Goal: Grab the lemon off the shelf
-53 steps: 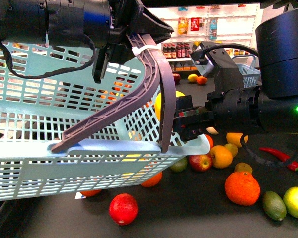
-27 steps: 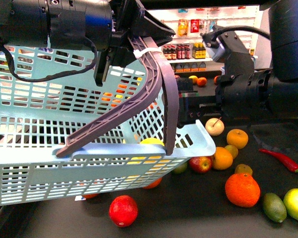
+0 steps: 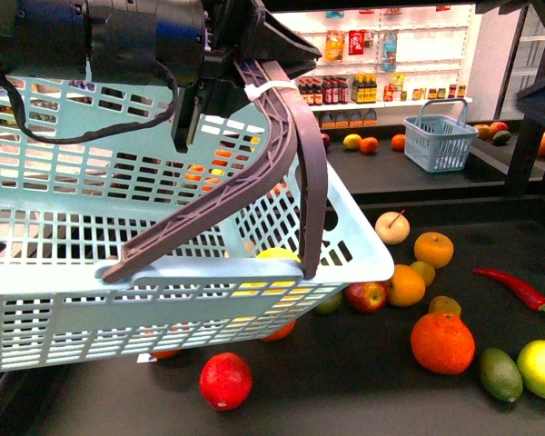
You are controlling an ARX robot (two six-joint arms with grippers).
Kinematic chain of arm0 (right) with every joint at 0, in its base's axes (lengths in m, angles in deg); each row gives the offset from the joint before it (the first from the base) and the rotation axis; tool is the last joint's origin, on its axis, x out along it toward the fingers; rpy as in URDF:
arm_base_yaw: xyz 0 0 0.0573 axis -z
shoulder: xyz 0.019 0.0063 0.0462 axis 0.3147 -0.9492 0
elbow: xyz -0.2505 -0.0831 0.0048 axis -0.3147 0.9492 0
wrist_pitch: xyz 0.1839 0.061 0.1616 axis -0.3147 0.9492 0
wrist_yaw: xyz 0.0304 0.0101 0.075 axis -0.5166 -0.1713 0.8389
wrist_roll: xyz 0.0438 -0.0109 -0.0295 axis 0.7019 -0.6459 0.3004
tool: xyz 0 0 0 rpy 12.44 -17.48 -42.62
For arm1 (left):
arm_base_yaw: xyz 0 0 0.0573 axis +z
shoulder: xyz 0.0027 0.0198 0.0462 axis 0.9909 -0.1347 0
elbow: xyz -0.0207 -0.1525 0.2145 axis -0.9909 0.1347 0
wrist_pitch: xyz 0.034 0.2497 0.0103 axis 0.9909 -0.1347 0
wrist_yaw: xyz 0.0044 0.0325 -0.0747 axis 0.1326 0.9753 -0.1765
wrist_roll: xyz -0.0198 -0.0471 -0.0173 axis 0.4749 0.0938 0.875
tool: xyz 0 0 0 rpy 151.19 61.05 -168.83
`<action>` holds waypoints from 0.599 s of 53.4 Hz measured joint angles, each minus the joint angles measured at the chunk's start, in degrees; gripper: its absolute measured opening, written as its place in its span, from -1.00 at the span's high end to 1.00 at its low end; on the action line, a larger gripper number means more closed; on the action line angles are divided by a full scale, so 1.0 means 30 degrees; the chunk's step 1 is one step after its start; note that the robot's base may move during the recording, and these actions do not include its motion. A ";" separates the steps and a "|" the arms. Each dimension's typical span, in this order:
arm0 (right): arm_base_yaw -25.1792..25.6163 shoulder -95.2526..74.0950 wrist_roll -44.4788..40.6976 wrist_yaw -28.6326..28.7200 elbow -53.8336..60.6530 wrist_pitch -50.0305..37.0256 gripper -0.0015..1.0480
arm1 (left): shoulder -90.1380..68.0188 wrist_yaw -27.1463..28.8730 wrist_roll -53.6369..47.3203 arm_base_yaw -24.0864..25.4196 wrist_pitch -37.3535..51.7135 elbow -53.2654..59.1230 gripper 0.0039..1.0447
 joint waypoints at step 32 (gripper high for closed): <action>0.2856 1.8651 -0.0306 -0.0743 0.9435 0.7053 0.16 | 0.0000 -0.0029 0.0007 0.0000 0.0000 0.0000 0.89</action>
